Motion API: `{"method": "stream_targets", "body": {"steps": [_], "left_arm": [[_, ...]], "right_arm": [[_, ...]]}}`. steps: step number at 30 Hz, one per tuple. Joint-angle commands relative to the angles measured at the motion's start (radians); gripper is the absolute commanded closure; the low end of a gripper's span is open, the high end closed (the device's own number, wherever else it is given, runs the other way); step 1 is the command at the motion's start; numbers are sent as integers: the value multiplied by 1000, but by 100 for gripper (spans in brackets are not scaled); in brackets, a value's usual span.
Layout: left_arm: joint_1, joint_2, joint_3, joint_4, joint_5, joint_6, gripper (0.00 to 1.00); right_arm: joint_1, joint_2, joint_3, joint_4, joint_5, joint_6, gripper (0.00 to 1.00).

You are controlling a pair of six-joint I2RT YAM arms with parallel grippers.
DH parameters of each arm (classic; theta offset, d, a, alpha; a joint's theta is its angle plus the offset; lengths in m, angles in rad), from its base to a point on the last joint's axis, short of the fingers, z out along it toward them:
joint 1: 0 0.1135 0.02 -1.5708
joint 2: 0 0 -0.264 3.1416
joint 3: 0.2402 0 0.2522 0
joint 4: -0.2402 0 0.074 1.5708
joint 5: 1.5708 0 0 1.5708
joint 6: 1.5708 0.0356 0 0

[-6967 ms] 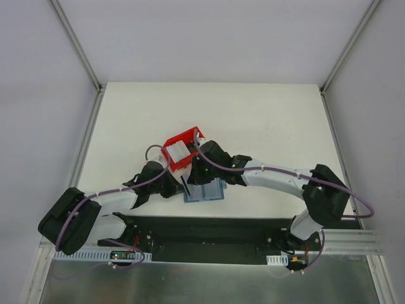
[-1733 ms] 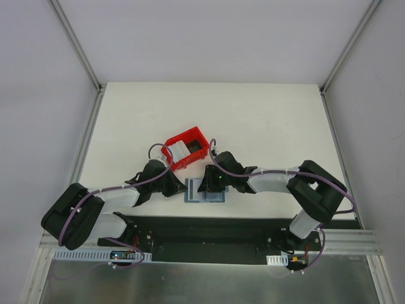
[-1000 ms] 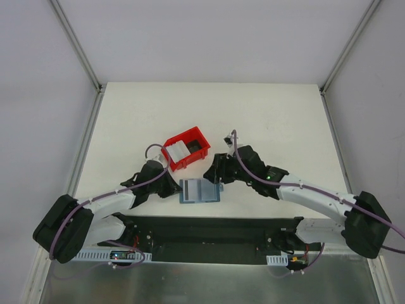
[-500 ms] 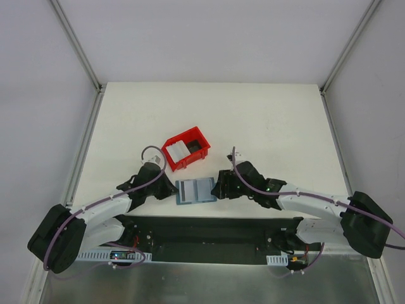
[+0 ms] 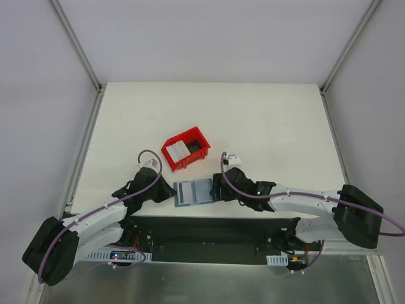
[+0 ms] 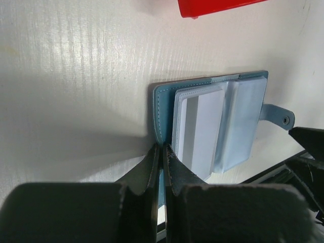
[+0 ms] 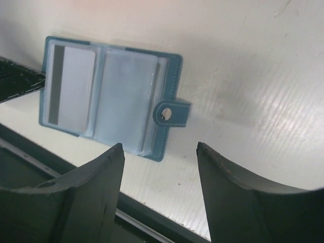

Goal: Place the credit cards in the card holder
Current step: Close the card holder at the center of the board.

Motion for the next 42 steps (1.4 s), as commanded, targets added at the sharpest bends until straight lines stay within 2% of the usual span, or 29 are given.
{"method": "stream_targets", "body": {"steps": [1,6,13,18,21,25,31,38,42], "left_arm": [[-9,-2,-39,-88,-29,31,100],[-10,-3,-26,-88,-18,33,100],[-10,-11,-33,-117,-16,41,100],[-9,-26,-33,-121,-16,45,100],[-10,-34,-23,-132,-4,56,100],[-9,-57,4,-161,17,76,100],[-9,-58,82,-224,63,122,100],[-10,-32,214,-298,140,163,100],[-16,-11,273,-333,161,182,100]], "right_arm": [[2,68,128,-98,110,-67,38],[2,171,234,-156,95,-100,38],[2,243,302,-293,159,-61,49],[2,248,285,-287,164,-61,65],[2,254,279,-279,156,-55,81],[2,243,253,-262,147,-34,93],[0,191,156,-144,109,-9,99],[0,182,53,80,11,43,100],[2,189,44,132,-18,49,100]]}}
